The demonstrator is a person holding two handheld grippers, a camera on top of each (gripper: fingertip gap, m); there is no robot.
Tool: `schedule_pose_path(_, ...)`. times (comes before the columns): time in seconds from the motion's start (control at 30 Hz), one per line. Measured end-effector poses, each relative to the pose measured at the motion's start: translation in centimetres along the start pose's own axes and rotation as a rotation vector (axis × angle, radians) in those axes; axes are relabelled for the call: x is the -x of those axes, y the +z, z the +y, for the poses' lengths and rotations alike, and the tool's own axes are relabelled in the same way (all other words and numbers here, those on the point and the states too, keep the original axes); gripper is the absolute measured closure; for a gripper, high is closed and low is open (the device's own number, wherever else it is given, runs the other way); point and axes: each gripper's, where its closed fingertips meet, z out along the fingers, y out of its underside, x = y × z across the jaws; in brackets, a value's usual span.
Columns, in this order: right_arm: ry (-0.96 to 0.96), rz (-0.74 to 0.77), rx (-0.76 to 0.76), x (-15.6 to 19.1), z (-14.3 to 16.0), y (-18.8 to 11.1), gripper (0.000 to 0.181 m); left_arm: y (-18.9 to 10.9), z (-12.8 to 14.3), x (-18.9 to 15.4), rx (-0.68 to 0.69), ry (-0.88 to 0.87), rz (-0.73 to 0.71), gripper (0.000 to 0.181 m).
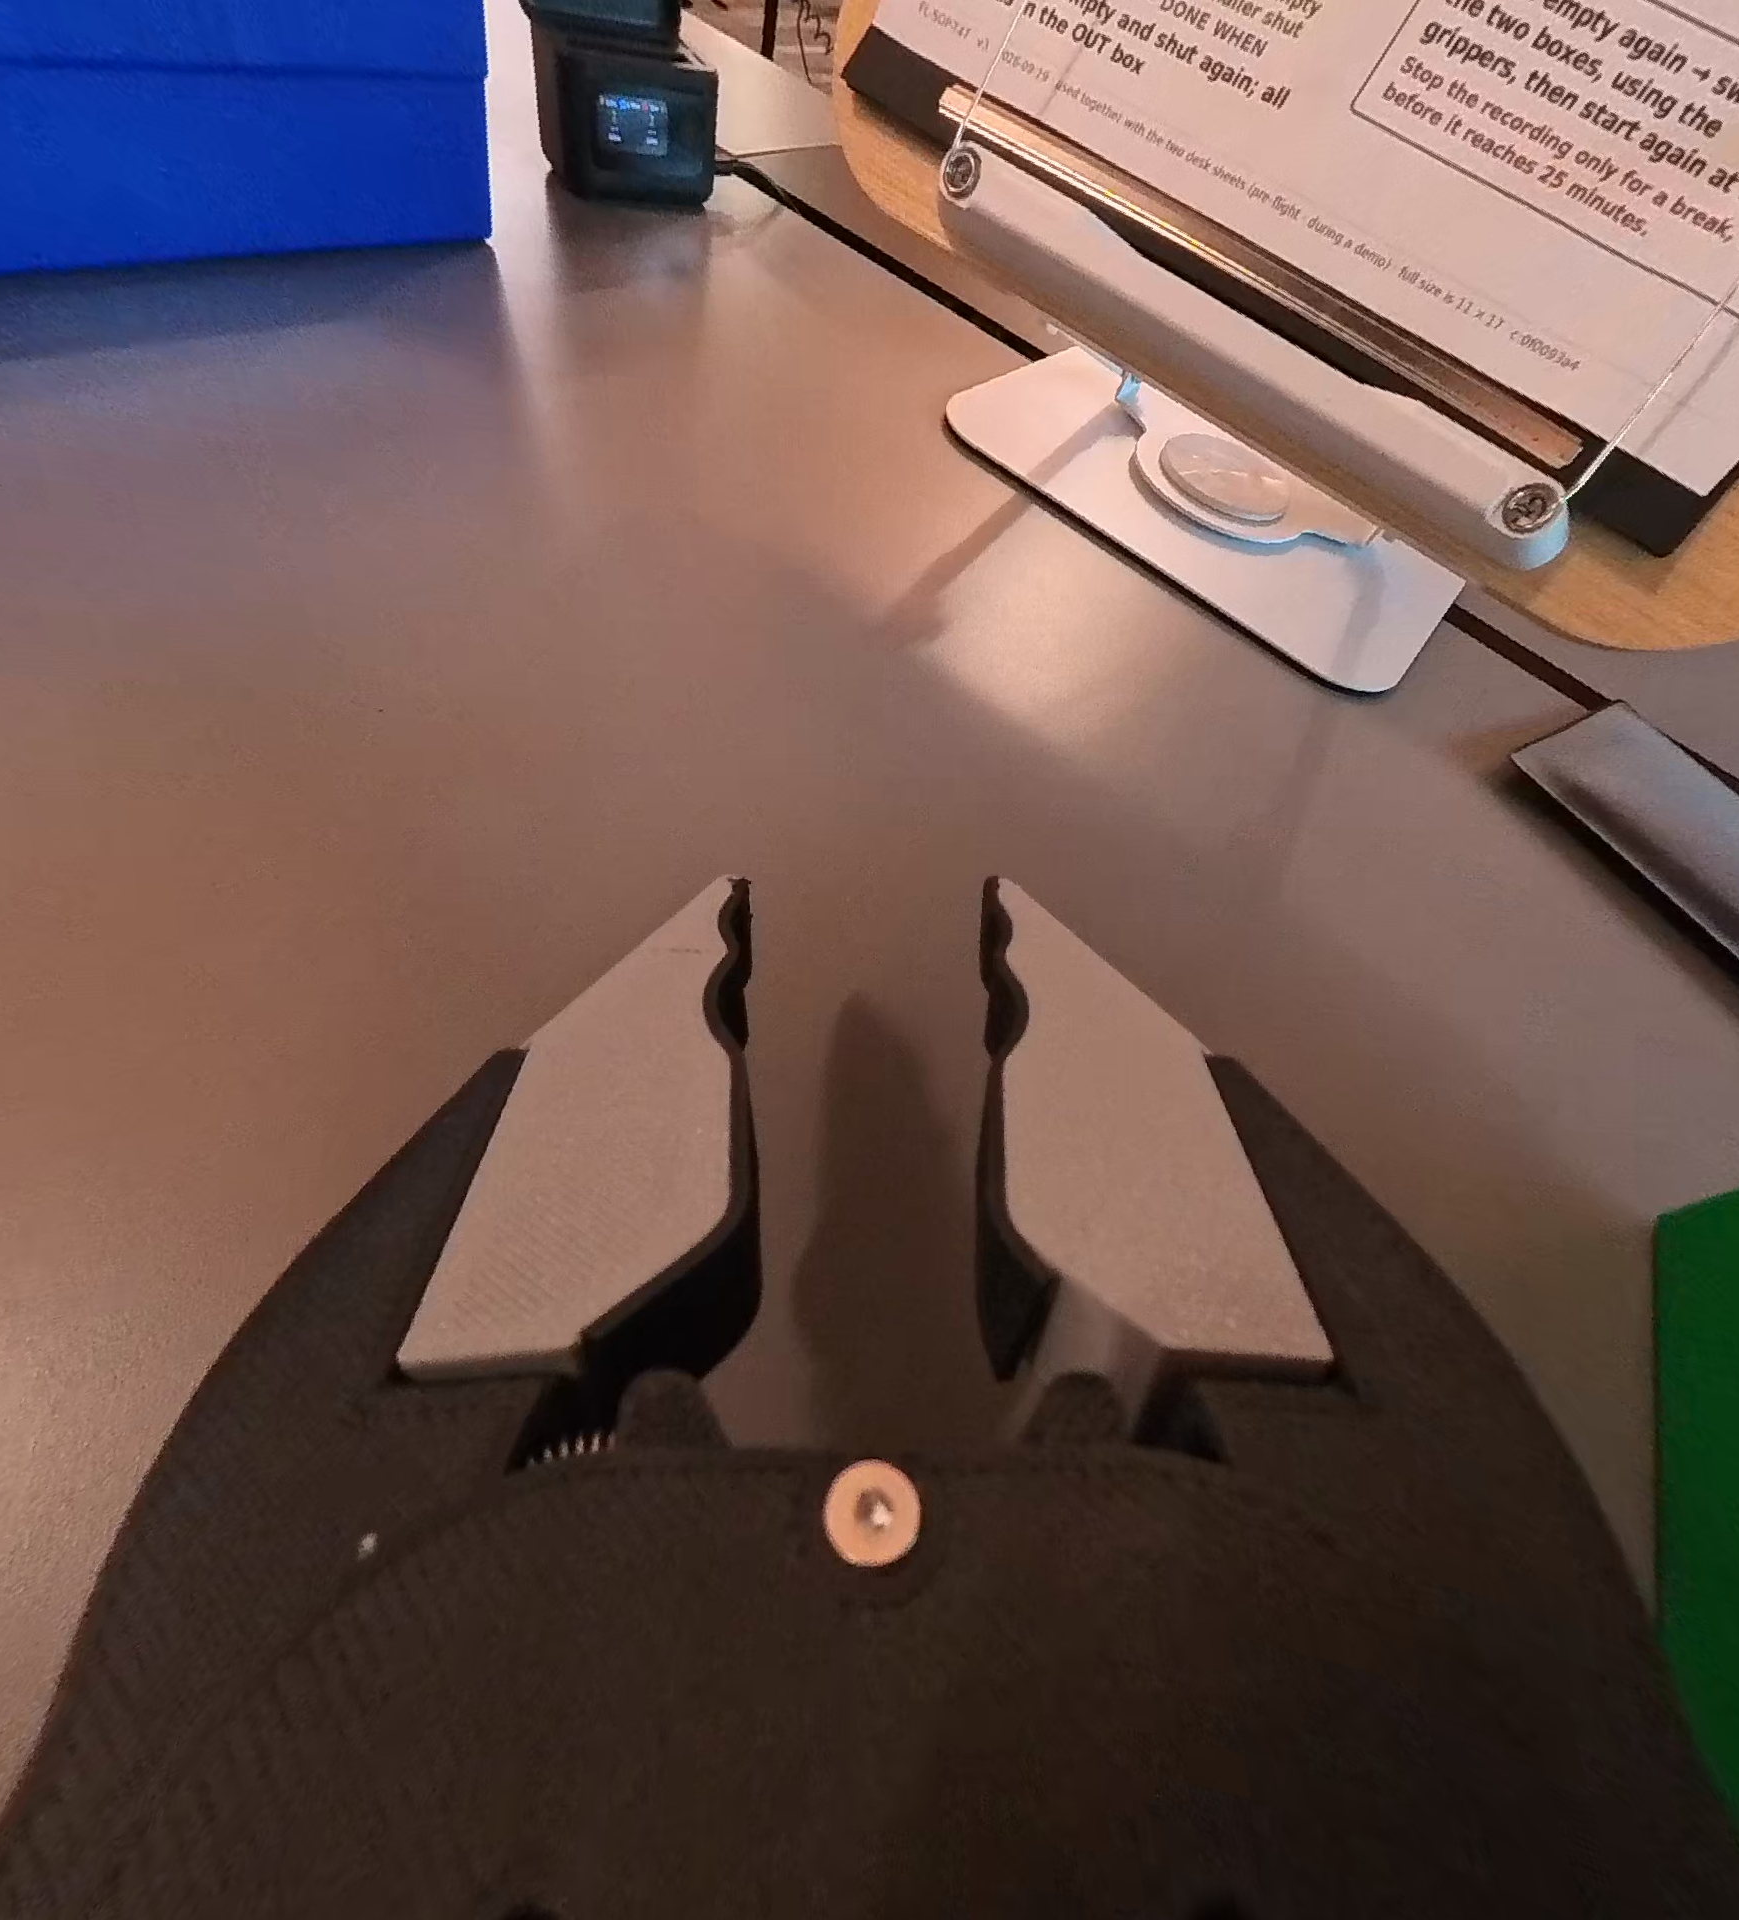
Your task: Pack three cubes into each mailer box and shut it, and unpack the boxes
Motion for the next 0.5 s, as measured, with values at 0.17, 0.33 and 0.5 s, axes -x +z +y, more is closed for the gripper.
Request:
schedule_pose_path(0.17,-0.008,-0.002,0.001,0.1,0.0,0.0,0.139,-1.8,0.8,0.5,-0.003,0.013,-0.073,0.11)
schedule_pose_path(0.33,0.001,-0.001,-0.003,0.1,-0.1,0.0,0.139,-4.6,0.8,1.2,-0.003,0.047,-0.151,0.113)
schedule_pose_path(0.5,0.003,0.003,-0.008,0.0,-0.1,-0.1,0.14,-8.2,-0.8,1.7,-0.019,0.111,-0.222,0.113)
